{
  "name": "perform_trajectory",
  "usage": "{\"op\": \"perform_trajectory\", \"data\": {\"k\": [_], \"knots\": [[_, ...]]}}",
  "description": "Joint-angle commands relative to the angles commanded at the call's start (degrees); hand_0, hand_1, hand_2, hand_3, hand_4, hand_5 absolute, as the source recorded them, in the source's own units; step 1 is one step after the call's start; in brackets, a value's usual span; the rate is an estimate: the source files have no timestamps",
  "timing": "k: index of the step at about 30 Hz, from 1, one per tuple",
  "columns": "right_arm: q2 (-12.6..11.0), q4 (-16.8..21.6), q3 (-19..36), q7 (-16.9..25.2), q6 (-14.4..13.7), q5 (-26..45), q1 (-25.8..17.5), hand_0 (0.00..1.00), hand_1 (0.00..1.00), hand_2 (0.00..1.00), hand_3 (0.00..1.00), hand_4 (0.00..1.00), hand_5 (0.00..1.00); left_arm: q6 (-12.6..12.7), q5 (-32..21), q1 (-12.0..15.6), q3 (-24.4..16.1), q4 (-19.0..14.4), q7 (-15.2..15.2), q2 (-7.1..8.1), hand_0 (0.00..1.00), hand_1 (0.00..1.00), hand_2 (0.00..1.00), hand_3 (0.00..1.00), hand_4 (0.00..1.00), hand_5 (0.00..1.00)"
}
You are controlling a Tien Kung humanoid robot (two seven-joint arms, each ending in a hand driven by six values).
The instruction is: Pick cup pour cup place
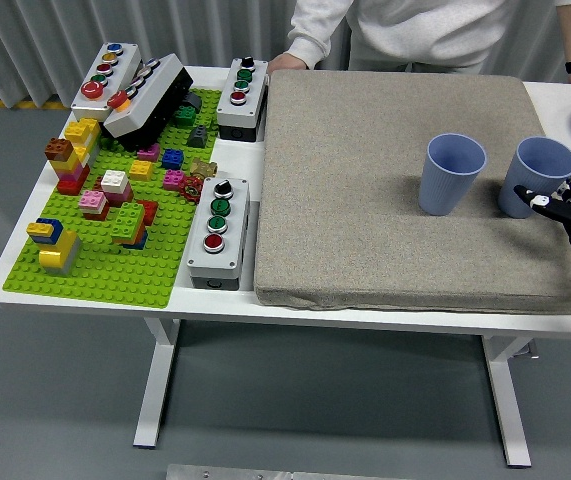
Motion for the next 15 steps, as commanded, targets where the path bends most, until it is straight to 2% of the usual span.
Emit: {"op": "perform_trajectory", "data": {"k": [15], "knots": [[0.7,-1.1,0.4,0.1,0.0,-0.1,0.6,0.890,0.923,0.998,0.998,0.870,0.189,0.0,0.6,-0.4,-0.3,0.0,0.1,-0.09,0.878,0.848,0.928,0.816,0.641,0.883]]}}
